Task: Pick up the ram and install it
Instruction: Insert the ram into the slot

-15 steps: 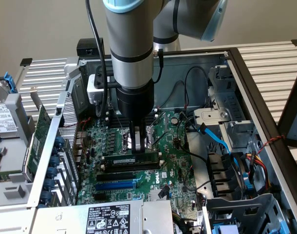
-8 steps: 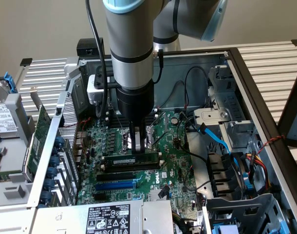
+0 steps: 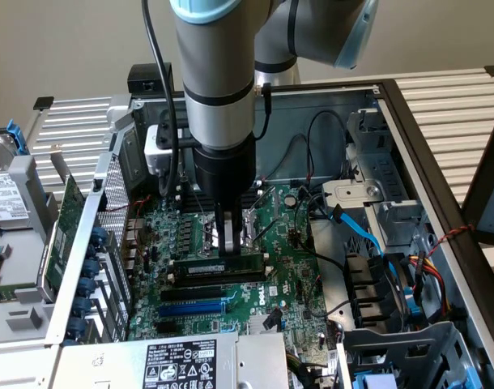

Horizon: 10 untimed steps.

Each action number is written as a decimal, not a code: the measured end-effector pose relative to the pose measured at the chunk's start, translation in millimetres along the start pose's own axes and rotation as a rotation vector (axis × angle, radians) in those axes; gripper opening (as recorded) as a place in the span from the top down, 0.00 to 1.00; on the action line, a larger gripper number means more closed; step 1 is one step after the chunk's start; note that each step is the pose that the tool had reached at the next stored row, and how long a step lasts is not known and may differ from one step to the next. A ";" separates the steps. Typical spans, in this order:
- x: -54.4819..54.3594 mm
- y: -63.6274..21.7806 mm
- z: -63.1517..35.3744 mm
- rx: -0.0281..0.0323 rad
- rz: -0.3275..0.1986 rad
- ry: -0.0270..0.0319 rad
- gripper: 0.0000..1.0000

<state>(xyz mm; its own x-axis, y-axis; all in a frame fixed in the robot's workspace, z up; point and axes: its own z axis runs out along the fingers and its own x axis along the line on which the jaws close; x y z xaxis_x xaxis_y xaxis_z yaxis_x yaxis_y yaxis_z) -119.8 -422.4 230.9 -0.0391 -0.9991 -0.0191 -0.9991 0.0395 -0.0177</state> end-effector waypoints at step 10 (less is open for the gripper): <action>0.1 0.4 2.0 -0.0001 0.000 0.0001 0.88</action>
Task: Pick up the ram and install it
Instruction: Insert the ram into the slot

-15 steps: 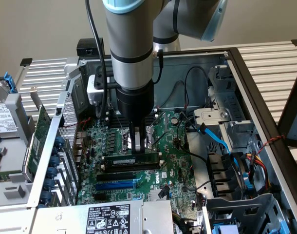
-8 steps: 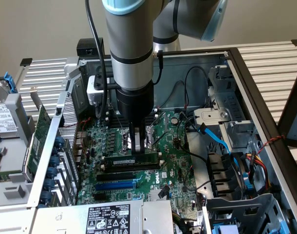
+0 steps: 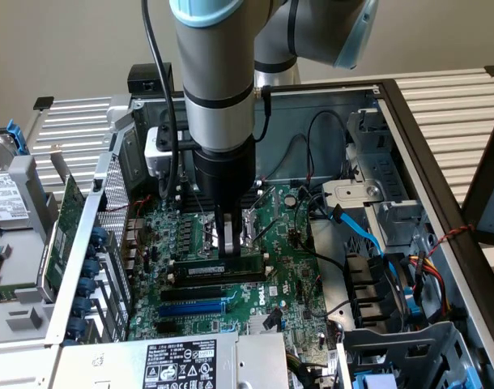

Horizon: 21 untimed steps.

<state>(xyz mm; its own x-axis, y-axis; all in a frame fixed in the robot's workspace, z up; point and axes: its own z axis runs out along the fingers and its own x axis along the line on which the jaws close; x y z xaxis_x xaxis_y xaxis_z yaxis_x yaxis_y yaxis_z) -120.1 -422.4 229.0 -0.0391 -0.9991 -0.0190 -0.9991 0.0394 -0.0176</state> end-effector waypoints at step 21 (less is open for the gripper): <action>0.1 5.8 -5.7 -0.0005 0.003 -0.0001 0.80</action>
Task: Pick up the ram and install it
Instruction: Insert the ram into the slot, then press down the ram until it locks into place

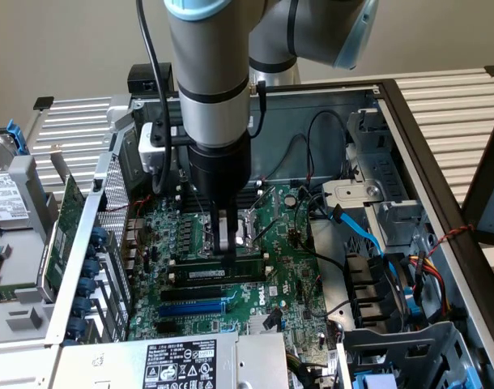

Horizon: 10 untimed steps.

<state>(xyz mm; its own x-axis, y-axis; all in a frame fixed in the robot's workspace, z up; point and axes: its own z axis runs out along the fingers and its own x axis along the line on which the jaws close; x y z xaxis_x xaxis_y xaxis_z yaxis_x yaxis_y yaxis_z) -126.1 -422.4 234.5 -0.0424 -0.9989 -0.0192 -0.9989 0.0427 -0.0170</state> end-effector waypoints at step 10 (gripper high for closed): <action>0.0 1.6 -5.2 -0.0001 0.000 0.0001 0.80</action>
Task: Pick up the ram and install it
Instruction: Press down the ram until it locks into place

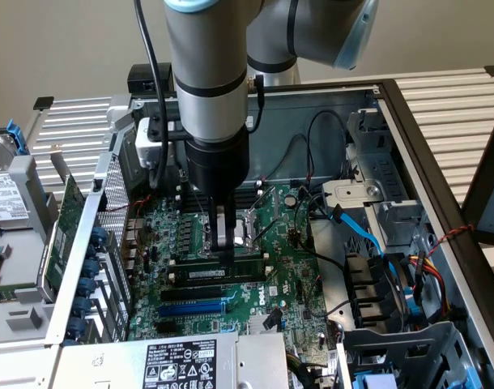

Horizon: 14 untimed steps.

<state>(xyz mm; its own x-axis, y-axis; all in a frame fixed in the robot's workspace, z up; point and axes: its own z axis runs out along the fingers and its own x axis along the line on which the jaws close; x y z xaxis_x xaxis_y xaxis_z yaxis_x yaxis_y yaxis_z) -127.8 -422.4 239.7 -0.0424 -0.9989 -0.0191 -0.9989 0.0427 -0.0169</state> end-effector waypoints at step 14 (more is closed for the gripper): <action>-0.2 12.1 -1.6 -0.0006 0.001 0.0000 0.88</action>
<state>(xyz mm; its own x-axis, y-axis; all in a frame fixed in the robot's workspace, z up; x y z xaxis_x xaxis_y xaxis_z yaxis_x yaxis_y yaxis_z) -139.9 -421.7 241.1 -0.0429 -0.9989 -0.0192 -0.9989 0.0432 -0.0164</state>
